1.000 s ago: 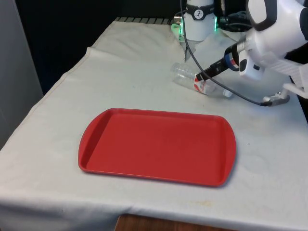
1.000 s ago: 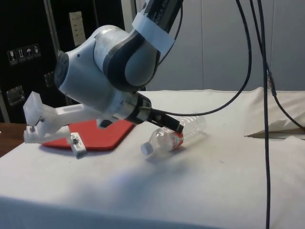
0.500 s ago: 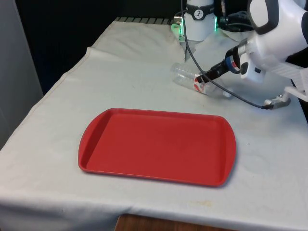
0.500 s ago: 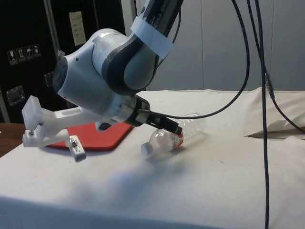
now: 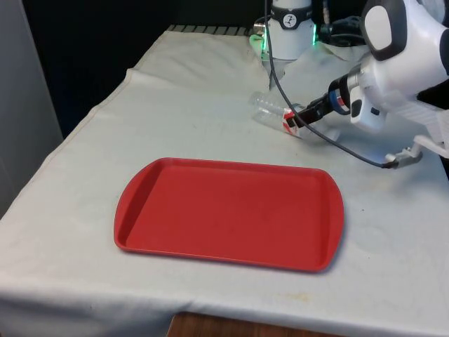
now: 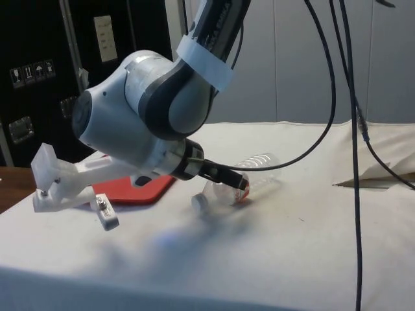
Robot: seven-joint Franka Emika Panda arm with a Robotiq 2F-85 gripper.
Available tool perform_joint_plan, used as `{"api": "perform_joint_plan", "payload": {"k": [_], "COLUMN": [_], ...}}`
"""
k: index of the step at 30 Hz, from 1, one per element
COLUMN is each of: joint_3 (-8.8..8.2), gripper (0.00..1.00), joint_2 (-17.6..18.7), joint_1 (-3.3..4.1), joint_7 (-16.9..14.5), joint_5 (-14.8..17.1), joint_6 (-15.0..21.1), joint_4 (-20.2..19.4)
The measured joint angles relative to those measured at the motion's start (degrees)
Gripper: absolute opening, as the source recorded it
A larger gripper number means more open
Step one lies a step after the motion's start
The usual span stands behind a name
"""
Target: Place the bottle upright on the tray.
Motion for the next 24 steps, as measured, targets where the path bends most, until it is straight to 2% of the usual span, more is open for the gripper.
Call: {"api": "perform_joint_plan", "payload": {"k": [24], "joint_3": [0.0], "gripper": [1.0], "joint_2": [0.8], "joint_1": [0.52], "joint_7": [0.97], "joint_5": [-1.15], "joint_6": [-1.55], "joint_4": [0.0]}}
